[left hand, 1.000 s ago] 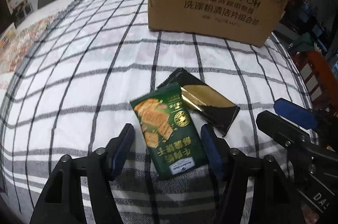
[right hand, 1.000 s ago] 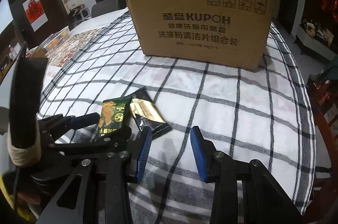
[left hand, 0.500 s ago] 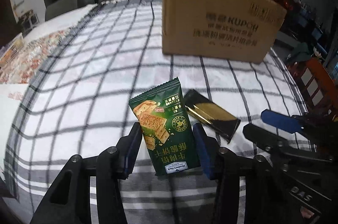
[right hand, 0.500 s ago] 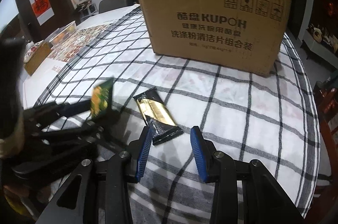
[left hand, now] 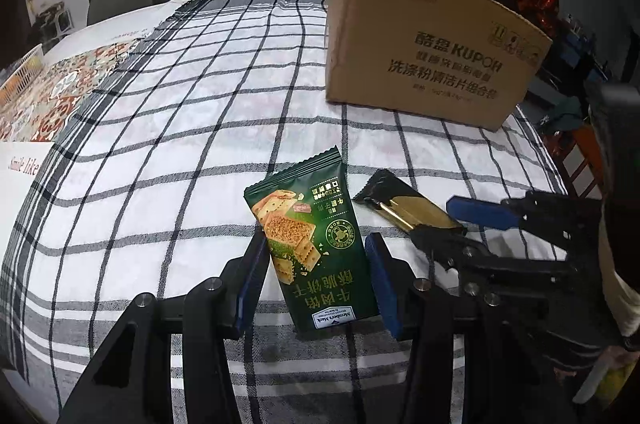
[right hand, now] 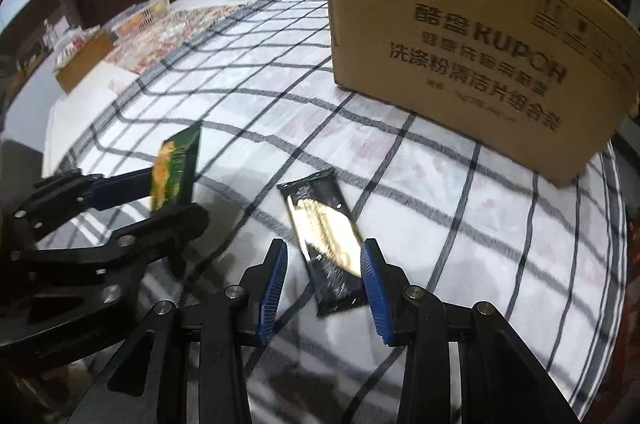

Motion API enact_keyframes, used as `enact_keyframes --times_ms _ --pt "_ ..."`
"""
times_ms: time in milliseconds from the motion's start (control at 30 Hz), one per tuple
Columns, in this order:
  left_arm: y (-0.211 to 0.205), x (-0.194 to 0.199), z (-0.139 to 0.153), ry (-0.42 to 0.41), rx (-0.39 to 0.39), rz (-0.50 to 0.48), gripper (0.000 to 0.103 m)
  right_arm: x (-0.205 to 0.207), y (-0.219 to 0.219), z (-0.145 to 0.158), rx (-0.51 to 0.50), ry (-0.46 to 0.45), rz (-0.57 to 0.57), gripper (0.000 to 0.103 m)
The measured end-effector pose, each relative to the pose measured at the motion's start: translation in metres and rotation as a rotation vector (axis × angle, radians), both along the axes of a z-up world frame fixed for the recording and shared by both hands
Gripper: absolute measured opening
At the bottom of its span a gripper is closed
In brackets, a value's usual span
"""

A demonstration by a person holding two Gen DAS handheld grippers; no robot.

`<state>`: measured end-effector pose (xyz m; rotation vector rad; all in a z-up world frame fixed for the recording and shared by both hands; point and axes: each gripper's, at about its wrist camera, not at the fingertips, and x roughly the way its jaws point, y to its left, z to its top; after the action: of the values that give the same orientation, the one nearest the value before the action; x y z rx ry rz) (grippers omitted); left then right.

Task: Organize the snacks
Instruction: 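Grasp the green cracker pack with the left tool while the right tool grasps the black-and-gold bar, then lift and carry the cracker pack and black-and-gold bar over the box with both tools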

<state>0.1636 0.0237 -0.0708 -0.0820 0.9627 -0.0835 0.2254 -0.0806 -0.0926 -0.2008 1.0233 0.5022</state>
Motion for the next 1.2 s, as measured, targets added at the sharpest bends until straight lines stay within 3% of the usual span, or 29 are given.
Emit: enact_keyframes --times_ms 633,933,1200 --pt "-0.003 0.005 -0.006 0.017 0.004 -0.013 0.048 0.008 0.01 -0.011 -0.052 -0.005 0.06 0.039" --pt "0.0 0.004 -0.001 0.004 0.013 0.0 0.048 -0.003 0.006 -0.007 -0.015 -0.039 0.005 0.034" --pt "-0.005 -0.003 0.017 -0.047 0.023 -0.018 0.048 -0.025 -0.012 0.025 0.05 -0.129 -0.086 0.034"
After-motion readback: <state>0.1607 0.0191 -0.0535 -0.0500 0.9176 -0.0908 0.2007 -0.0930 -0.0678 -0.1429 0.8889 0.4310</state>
